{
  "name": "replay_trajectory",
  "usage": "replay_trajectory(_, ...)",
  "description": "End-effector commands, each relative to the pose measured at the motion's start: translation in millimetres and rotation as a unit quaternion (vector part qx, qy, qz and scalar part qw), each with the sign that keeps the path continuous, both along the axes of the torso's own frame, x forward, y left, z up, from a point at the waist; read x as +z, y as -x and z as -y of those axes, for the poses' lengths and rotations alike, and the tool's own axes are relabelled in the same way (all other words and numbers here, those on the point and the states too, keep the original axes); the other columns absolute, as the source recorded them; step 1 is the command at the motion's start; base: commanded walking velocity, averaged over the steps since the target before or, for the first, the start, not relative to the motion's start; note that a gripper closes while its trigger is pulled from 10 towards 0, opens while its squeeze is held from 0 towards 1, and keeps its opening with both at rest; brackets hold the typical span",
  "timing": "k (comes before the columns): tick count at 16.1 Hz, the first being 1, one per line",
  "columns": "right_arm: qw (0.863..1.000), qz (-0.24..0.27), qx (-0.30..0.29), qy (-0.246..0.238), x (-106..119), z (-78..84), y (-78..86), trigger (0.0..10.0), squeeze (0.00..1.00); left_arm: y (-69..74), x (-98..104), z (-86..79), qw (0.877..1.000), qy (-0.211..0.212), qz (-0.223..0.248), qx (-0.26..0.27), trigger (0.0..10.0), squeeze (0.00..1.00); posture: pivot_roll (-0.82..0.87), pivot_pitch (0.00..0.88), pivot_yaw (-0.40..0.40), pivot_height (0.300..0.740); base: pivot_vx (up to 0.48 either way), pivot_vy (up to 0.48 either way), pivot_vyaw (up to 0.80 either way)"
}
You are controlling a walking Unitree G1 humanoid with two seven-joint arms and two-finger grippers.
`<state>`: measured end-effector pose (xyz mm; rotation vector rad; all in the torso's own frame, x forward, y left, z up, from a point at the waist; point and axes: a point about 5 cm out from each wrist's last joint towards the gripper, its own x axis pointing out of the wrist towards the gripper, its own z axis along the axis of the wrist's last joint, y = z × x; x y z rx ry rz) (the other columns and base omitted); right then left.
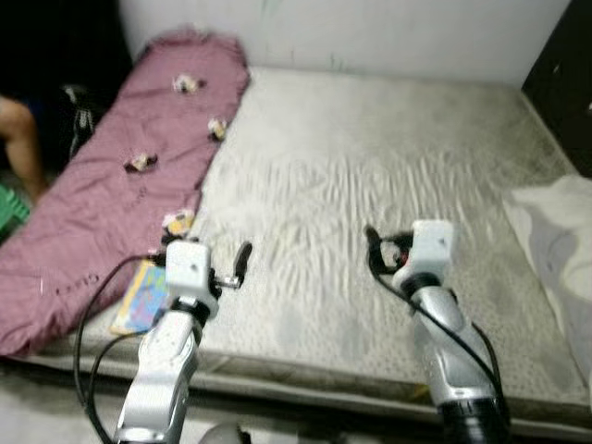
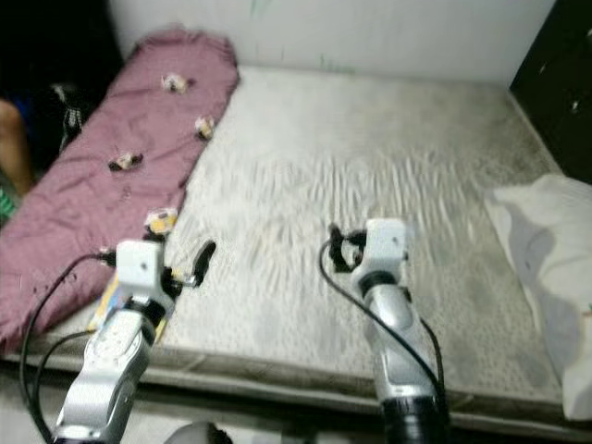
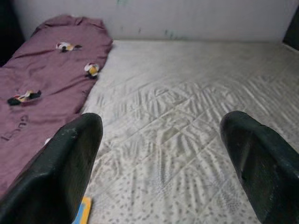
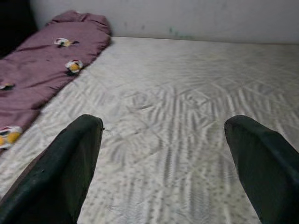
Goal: Clean up the room
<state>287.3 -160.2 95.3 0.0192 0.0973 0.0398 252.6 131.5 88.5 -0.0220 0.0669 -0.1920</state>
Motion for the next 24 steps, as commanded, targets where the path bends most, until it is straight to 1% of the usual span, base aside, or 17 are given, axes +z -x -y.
replay_trajectory(1,1.0,-0.001,-0.008,0.003,-0.4,5.2,1.1,10.0,0.0,2.2,-2.2,4.0,1.0,0.002,-0.008,-0.006,10.0,0.0,-0.01,0.024,-0.011,0.74,0.0,0.48,0.0)
replay_trajectory(6,1.0,-0.006,-0.009,0.002,-2.4,5.1,2.9,10.0,0.0,3.1,-2.6,4.3,1.0,0.004,-0.011,-0.006,10.0,0.0,-0.01,0.034,-0.011,0.74,0.0,0.48,0.0)
replay_trajectory(8,1.0,-0.01,-0.01,0.001,-3.8,5.3,4.0,10.0,0.0,3.9,-3.1,4.8,1.0,0.003,-0.012,-0.007,10.0,0.0,-0.01,0.037,-0.01,0.74,0.0,0.48,-0.48)
replay_trajectory(18,1.0,-0.018,-0.004,0.001,-6.8,2.4,7.2,10.0,0.0,6.8,-4.2,3.9,1.0,0.003,-0.018,-0.007,10.0,0.0,-0.01,0.051,-0.007,0.74,0.0,0.48,0.0)
replay_trajectory(20,1.0,-0.021,-0.003,0.001,-7.6,1.7,7.6,10.0,0.0,7.1,-2.6,3.8,1.0,0.002,-0.011,-0.008,10.0,0.0,-0.01,0.052,-0.006,0.74,0.0,0.48,0.0)
replay_trajectory(21,1.0,-0.023,-0.002,0.002,-8.5,0.8,8.0,10.0,0.0,7.1,-0.9,3.7,1.0,-0.001,-0.003,-0.009,10.0,0.0,-0.01,0.052,-0.006,0.74,0.0,0.0,0.0)
replay_trajectory(24,1.0,-0.025,0.0,0.003,-9.4,0.5,8.6,10.0,0.0,8.7,2.3,5.7,1.0,0.009,0.006,-0.028,10.0,0.0,-0.01,0.053,-0.006,0.74,0.0,0.0,0.0)
